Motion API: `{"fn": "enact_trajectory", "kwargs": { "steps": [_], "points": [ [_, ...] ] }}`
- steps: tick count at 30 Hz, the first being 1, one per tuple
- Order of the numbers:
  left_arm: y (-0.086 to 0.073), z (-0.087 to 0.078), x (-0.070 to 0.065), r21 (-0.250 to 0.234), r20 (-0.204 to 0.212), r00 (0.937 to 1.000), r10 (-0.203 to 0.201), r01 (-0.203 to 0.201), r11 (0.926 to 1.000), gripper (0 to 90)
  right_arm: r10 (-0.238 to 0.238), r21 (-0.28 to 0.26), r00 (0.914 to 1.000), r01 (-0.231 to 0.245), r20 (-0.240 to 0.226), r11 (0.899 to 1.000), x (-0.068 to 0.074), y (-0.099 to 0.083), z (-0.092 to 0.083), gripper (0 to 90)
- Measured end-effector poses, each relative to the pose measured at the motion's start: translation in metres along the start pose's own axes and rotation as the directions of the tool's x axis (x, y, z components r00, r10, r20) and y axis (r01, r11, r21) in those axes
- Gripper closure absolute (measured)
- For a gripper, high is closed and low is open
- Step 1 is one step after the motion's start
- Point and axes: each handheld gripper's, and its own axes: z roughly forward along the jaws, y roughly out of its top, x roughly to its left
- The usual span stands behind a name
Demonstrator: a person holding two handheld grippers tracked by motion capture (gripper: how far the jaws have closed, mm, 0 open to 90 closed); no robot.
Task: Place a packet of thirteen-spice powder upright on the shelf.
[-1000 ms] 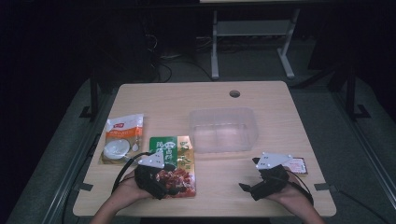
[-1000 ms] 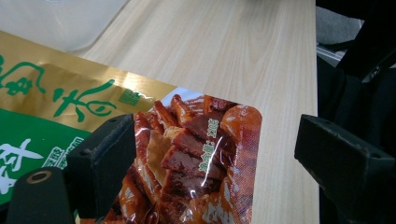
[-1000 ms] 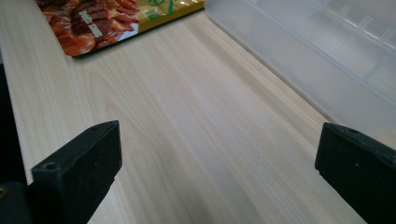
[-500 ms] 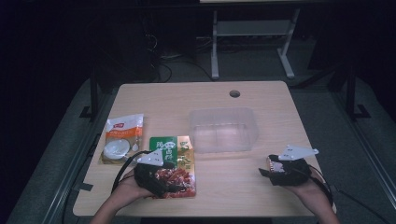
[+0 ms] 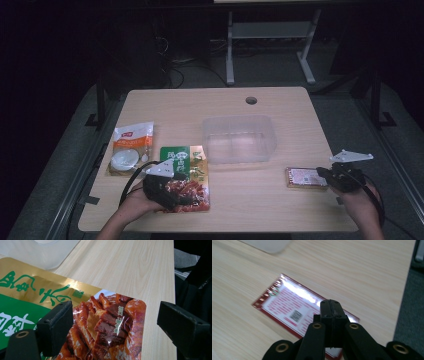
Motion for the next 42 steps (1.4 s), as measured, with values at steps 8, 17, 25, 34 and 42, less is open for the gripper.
{"fn": "enact_trajectory", "kwargs": {
  "steps": [8,17,25,34,42],
  "points": [
    [0.000,0.000,0.001,0.002,0.003,1.0000,0.000,0.000,1.0000,13.0,0.048,0.042,0.9972,-0.051,0.057,0.998,-0.016,-0.008,0.000,90.0],
    [0.000,0.000,0.000,0.002,0.005,1.0000,0.002,-0.002,1.0000,13.1,0.053,0.073,0.9960,-0.059,0.072,0.996,-0.022,-0.012,0.005,90.0],
    [0.000,0.000,0.001,0.003,0.008,1.0000,0.001,-0.001,1.0000,13.1,0.061,0.090,0.9973,-0.064,0.040,0.994,-0.021,-0.014,0.009,90.0],
    [0.000,0.001,0.001,0.010,0.013,0.9999,0.006,-0.006,0.9999,13.1,0.000,0.091,0.9991,0.004,-0.042,0.996,0.001,-0.004,0.018,90.0],
    [0.000,0.003,0.000,0.009,0.017,0.9999,0.002,-0.002,1.0000,13.1,-0.112,0.052,0.9825,0.121,-0.148,0.991,0.027,0.009,0.029,90.0]
  ]
}}
